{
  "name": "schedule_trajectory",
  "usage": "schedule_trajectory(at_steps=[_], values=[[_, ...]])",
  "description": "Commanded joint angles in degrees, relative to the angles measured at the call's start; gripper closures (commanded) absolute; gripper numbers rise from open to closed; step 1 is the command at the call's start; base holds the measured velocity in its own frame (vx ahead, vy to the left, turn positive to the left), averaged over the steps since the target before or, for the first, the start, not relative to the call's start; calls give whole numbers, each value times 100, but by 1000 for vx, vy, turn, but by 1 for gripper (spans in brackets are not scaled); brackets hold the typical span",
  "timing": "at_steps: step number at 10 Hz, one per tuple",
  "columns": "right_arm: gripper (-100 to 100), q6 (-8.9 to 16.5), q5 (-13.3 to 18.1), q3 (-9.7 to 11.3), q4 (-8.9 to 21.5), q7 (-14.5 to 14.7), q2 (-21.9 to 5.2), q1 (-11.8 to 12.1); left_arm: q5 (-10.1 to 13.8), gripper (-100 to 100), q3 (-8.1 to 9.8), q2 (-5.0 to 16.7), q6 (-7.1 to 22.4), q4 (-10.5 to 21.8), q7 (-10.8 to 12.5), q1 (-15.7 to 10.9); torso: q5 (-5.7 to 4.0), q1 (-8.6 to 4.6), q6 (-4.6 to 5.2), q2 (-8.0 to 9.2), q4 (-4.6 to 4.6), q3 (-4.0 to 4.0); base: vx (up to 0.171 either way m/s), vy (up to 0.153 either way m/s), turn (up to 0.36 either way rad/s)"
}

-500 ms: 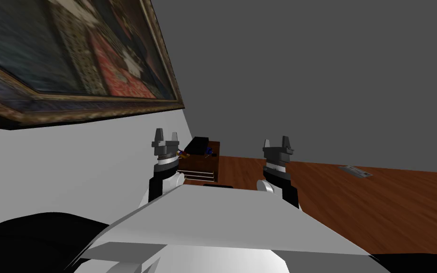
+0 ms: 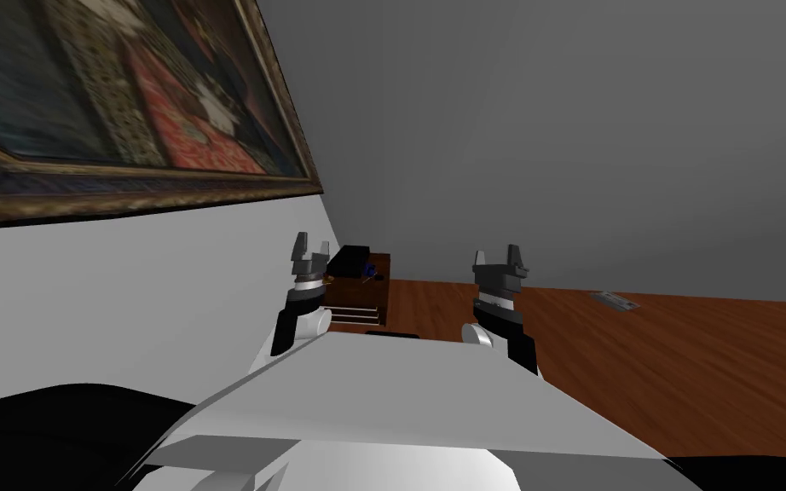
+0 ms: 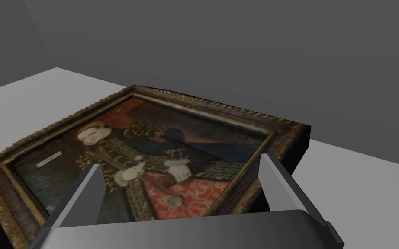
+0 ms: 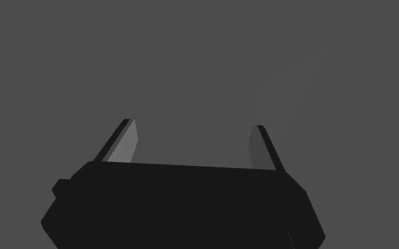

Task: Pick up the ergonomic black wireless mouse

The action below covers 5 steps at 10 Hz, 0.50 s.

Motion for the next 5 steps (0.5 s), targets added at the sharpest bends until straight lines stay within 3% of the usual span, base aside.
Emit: schedule_trajectory(at_steps=[1,4,5], values=[[0,0,0,0,0,0,0,0,152,-100,-23,147,180,229,-190,-110,0,0,0,0,0,0,-38,-141,-55],[0,0,0,0,0,0,0,0,513,-100,-31,379,625,751,-580,-436,-3,-10,0,-12,-2,-6,7,-157,-44],[0,0,0,0,0,0,0,1,513,-100,-31,379,625,822,-580,-436,-2,-5,0,-22,-4,-12,20,-97,-10]])
